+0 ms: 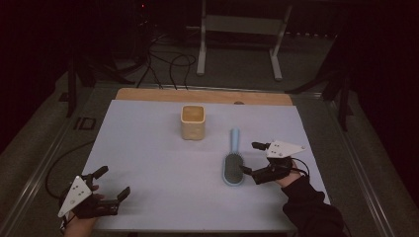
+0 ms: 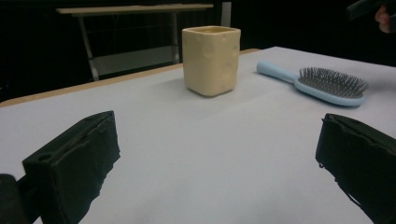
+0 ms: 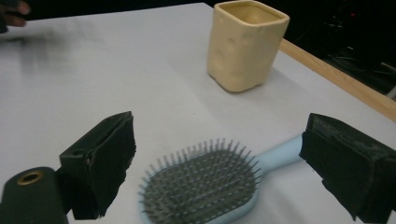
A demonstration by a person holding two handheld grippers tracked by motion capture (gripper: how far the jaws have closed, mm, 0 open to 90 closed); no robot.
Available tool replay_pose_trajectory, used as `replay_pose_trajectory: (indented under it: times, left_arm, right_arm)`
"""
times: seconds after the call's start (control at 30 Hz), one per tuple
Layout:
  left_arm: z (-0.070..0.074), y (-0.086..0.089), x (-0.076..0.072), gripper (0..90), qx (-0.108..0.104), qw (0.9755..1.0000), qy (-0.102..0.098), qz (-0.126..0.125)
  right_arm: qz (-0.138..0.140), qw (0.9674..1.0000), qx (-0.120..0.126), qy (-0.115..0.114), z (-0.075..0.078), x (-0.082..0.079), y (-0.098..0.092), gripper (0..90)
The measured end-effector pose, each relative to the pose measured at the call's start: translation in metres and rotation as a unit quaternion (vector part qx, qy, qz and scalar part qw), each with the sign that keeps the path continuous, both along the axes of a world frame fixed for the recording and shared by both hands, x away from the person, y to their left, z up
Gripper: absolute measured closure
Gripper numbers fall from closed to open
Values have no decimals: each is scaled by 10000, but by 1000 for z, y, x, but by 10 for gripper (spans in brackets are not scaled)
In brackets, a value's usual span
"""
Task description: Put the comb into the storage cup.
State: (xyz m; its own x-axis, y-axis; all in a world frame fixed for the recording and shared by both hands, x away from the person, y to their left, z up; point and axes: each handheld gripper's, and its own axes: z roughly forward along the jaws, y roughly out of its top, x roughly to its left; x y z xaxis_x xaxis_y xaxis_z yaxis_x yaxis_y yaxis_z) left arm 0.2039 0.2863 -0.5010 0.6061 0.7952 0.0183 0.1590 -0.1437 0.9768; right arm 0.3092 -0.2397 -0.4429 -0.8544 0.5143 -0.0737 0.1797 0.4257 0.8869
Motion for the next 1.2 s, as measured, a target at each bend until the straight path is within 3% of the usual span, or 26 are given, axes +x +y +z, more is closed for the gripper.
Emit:
replay_pose_trajectory:
  times: [0.6, 0.8, 1.2]
  left_arm:
    - [0, 0, 0, 0, -5, 10000, 11, -9]
    - [0, 1, 0, 0, -12, 10000, 12, -3]
    - [0, 2, 0, 0, -43, 10000, 17, 5]
  right_arm:
    - [-139, 9994, -202, 259, 0, 52, 15, 98]
    - [-232, 9987, -262, 372, -2, 68, 20, 154]
    - [-292, 9955, -754, 502, -10, 98, 36, 338]
